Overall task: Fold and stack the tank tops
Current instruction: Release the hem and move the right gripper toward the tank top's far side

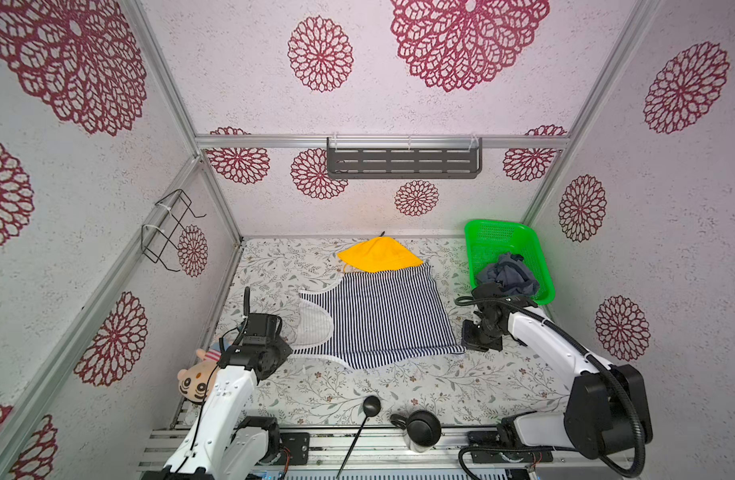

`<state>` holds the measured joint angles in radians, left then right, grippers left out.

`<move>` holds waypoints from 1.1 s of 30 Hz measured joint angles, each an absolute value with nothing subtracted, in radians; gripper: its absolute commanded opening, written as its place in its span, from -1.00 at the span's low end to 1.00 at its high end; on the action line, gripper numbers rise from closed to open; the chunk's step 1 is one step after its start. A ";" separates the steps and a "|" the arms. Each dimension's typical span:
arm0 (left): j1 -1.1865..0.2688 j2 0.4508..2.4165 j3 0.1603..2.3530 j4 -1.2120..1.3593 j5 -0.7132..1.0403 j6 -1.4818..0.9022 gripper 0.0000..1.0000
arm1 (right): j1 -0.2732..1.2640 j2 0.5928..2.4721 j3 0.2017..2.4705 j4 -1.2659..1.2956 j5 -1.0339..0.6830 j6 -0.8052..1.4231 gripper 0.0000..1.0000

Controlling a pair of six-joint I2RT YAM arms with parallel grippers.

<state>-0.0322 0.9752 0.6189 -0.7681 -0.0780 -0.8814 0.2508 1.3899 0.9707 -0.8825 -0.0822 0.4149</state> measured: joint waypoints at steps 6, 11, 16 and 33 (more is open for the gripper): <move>0.010 1.132 0.666 -0.692 -0.044 -0.810 -1.00 | 0.243 1.499 1.038 -0.836 -0.091 0.384 -1.00; 0.034 1.246 0.714 -0.623 -0.016 -0.774 -1.00 | 0.239 1.581 1.077 -0.798 -0.103 0.373 -1.00; 0.046 1.315 0.751 -0.582 -0.002 -0.751 -1.00 | 0.238 1.640 1.141 -0.781 -0.106 0.358 -1.00; 0.115 1.486 0.833 -0.503 0.056 -0.707 -1.00 | 0.235 1.827 1.322 -0.748 -0.109 0.332 -1.00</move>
